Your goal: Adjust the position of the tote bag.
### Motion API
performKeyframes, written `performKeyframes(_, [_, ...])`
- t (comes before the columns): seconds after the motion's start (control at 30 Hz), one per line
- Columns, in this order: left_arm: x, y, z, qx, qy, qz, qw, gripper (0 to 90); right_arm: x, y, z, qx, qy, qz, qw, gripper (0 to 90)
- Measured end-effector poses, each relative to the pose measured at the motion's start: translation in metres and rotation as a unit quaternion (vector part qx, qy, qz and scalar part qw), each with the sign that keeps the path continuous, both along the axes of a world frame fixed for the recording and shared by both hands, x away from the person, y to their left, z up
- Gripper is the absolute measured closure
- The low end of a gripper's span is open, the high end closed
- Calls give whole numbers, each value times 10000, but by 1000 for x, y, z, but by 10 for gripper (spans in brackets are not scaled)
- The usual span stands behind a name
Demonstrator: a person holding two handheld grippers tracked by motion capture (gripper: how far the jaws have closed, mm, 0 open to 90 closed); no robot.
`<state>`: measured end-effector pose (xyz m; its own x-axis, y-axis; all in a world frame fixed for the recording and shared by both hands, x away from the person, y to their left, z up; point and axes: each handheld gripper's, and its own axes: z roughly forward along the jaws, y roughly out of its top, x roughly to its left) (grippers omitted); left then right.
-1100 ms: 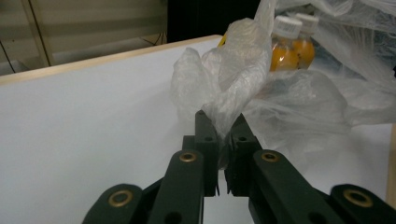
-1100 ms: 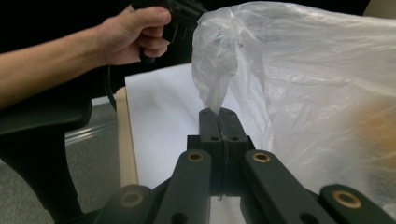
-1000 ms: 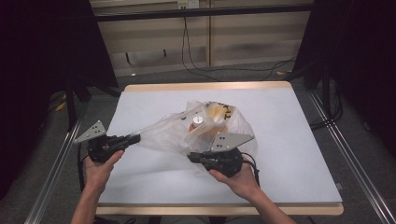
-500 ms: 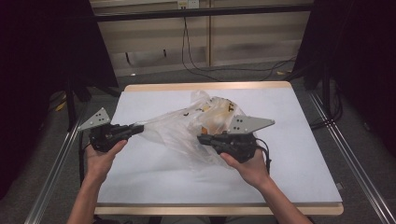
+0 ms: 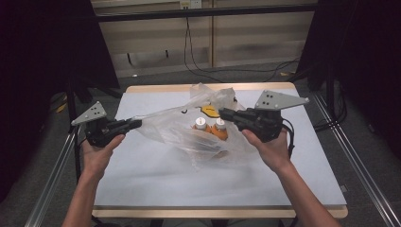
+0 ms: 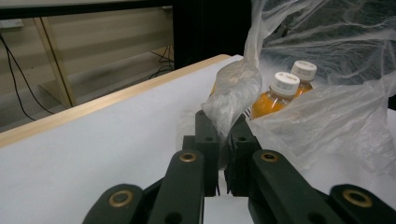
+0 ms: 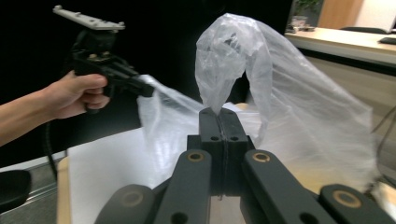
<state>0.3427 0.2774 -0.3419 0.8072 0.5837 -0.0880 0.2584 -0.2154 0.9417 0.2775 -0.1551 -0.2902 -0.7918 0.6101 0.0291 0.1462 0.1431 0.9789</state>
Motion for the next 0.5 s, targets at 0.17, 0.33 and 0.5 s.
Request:
performKeyframes(0.17, [1, -3, 9, -6, -73, -2, 10000, 859, 8, -16, 12, 104, -48, -185, 9998, 900])
performKeyframes(0.33, [1, -6, 25, -59, -201, -10, 9998, 860, 8, -32, 31, 181, -253, -404, 9987, 900])
performKeyframes(0.5, [1, -7, 39, -87, -323, 27, 9994, 860, 9, -48, 49, 255, -428, -627, 9968, 900])
